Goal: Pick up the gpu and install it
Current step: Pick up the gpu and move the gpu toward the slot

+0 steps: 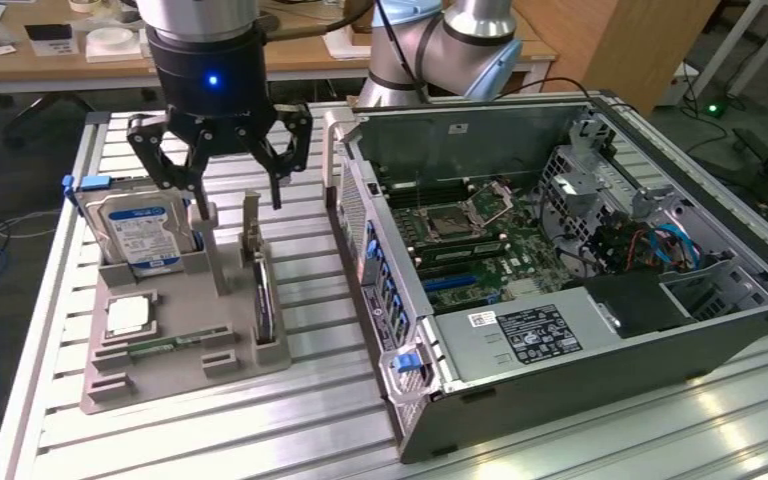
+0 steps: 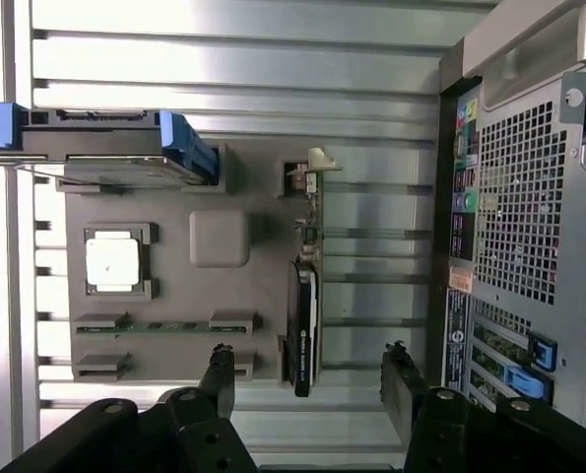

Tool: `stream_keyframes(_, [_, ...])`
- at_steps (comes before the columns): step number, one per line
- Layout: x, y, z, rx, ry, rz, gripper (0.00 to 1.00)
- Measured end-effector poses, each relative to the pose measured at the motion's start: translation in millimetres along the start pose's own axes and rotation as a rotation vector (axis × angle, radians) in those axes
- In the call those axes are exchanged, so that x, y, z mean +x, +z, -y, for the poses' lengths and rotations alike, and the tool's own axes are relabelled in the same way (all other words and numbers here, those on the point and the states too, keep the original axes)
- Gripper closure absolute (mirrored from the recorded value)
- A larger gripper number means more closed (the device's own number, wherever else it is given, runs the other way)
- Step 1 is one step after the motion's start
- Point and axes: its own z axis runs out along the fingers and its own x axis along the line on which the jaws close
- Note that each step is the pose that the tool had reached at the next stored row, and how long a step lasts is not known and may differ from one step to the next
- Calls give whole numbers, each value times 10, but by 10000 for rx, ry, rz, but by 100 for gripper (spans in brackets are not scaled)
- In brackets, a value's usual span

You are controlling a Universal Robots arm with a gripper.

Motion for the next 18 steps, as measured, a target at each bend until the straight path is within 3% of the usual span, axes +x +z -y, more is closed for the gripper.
stream_keyframes(10, [4, 165, 22, 10, -73, 0, 29])
stream_keyframes(18, [6, 287, 25, 83, -400, -5, 29])
